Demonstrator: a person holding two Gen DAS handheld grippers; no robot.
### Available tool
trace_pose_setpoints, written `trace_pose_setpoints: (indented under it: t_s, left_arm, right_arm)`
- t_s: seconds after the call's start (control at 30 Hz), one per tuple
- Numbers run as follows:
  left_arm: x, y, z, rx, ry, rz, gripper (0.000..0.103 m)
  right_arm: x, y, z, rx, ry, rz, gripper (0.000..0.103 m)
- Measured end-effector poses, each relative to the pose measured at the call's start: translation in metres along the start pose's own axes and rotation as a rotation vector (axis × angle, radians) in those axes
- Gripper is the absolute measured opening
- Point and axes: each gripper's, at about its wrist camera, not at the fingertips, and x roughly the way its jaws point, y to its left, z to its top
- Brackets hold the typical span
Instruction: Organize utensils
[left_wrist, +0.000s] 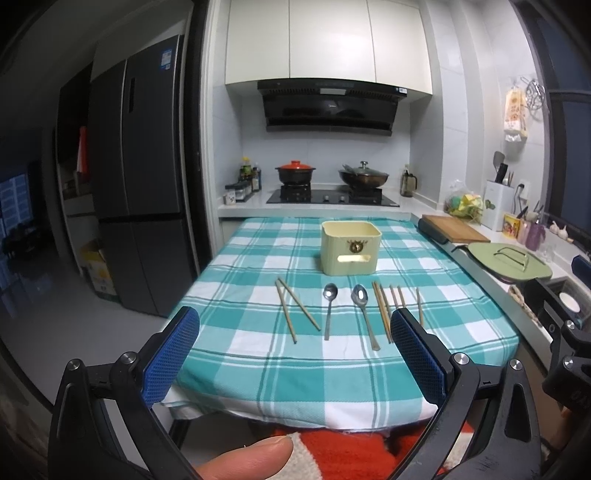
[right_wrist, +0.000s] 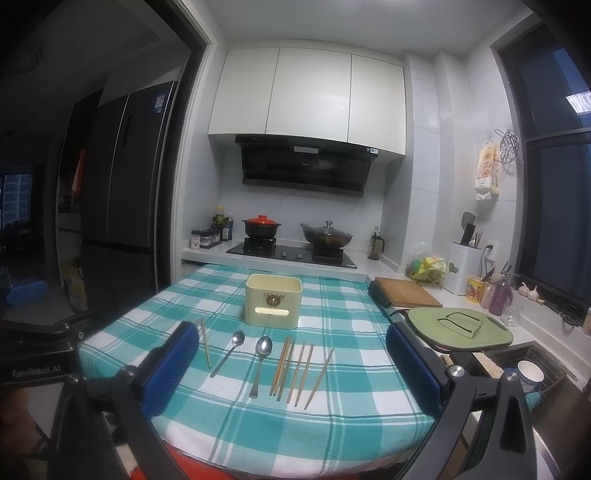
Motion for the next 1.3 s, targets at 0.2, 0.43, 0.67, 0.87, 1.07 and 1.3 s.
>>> trace_pose_setpoints:
  t_s: [0.2,0.43,0.67,0.87,1.07,1.3]
  left_arm:
    - [0.002,0.001,0.003,0.007,0.0,0.0,0.103]
    - [0.003,0.0,0.004,0.012,-0.002,0.005,0.103]
    - [0.004,0.0,0.004,0.016,-0.001,0.003,0.103]
    - [0.006,-0.002,0.004,0.026,0.004,0.006,0.103]
    - [0.008,-0.007,0.004,0.033,0.009,0.005,0.103]
    - [0.011,-0.009,0.005,0.044,0.021,0.005,0.103]
  right_arm:
    - [0.003,0.001,0.002,0.003,0.012,0.002,0.103]
    - [0.008,0.003,0.004,0.007,0.014,0.004,0.103]
    - [0.008,-0.004,-0.001,0.01,0.019,0.014,0.103]
    - [0.011,-0.004,-0.002,0.014,0.023,0.014,0.103]
    - [0.013,-0.006,-0.006,0.021,0.029,0.018,0.103]
    - [0.017,-0.011,-0.009,0.036,0.039,0.017,0.103]
